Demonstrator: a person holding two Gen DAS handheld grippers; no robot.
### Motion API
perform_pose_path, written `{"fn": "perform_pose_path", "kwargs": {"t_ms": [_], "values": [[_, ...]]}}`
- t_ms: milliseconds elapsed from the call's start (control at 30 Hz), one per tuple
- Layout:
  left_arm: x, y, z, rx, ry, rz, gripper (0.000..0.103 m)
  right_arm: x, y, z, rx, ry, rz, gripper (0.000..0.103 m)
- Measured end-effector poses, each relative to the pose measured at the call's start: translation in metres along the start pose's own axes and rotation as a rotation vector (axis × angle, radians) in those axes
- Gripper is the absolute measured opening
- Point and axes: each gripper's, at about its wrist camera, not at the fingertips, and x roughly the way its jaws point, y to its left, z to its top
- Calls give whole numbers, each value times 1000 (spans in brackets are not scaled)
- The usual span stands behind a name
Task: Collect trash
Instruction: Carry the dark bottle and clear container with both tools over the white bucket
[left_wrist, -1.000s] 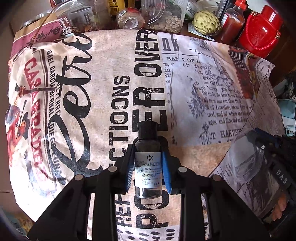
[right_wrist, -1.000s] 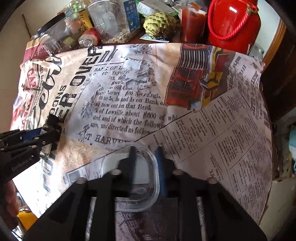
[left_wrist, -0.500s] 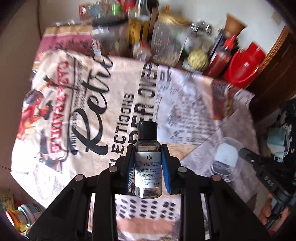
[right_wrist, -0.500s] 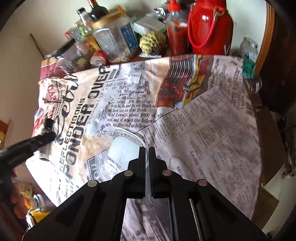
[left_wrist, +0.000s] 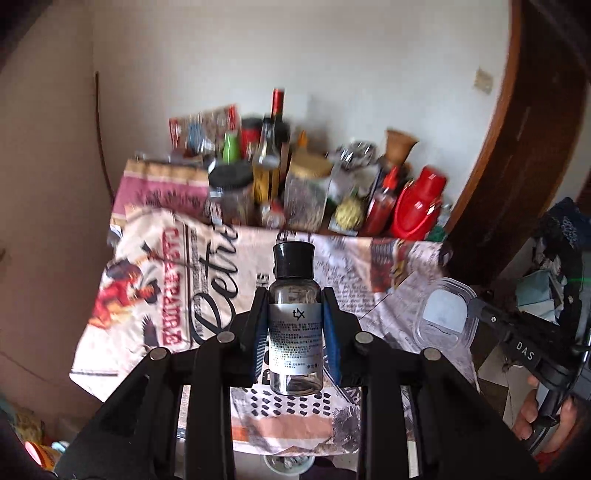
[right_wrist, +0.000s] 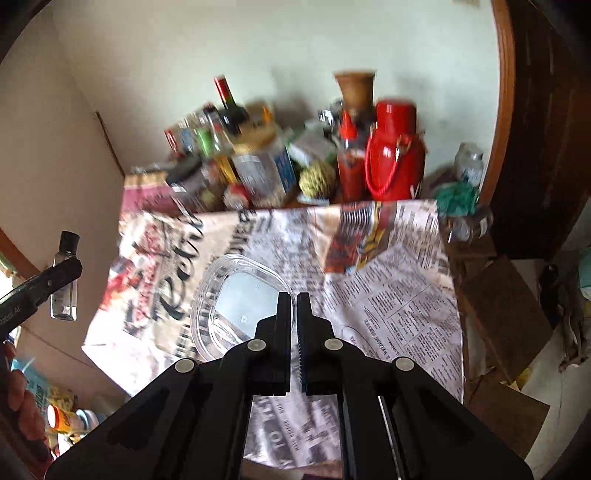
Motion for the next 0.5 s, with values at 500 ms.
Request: {"fn": "perform_pose_path", "kwargs": {"t_ms": [500], "values": [[-135, 47, -95, 123, -63, -104, 27, -106, 101, -96, 41, -156, -57, 3]]}}
